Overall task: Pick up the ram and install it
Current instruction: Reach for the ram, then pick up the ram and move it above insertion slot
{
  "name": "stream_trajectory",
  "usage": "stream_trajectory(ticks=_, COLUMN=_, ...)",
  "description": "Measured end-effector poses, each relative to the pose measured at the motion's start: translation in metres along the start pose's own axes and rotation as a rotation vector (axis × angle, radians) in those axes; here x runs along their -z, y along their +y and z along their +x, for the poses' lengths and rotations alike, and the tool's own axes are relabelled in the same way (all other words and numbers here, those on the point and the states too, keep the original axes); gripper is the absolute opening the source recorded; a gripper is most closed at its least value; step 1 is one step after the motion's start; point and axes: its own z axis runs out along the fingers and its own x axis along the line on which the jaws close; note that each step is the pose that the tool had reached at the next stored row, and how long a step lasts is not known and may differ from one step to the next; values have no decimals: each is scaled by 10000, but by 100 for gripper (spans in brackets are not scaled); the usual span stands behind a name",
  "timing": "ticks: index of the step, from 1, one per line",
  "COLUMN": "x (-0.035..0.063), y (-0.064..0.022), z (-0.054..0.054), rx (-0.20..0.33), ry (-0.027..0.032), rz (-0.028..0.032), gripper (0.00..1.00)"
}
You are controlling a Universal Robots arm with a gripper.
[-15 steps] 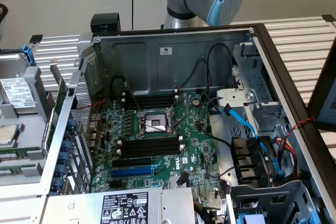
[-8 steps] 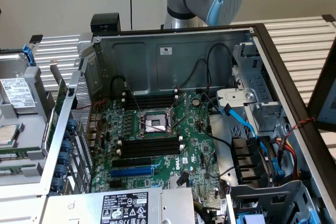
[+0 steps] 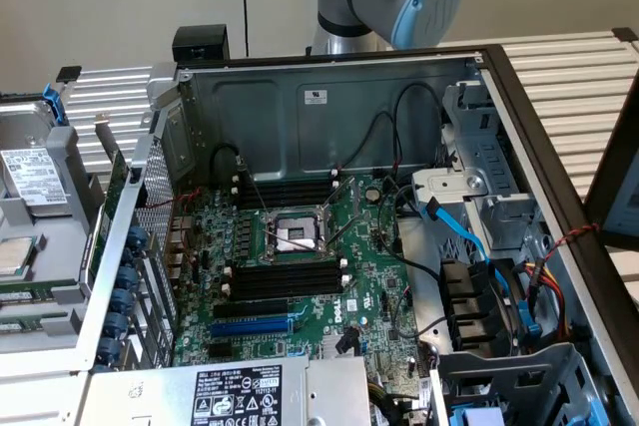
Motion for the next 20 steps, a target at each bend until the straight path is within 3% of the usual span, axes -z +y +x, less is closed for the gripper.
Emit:
stream_trajectory(ticks=4, x=-3, y=12, z=47, rx=14, ry=-3, rz=36, gripper=10)
stream_trajectory(ticks=13, x=-3, y=16, z=54, rx=84, ry=-6, rz=35, gripper=10)
stream_trajectory(ticks=20, x=-16, y=17, z=54, rx=1301, ry=50, rz=12, gripper=10)
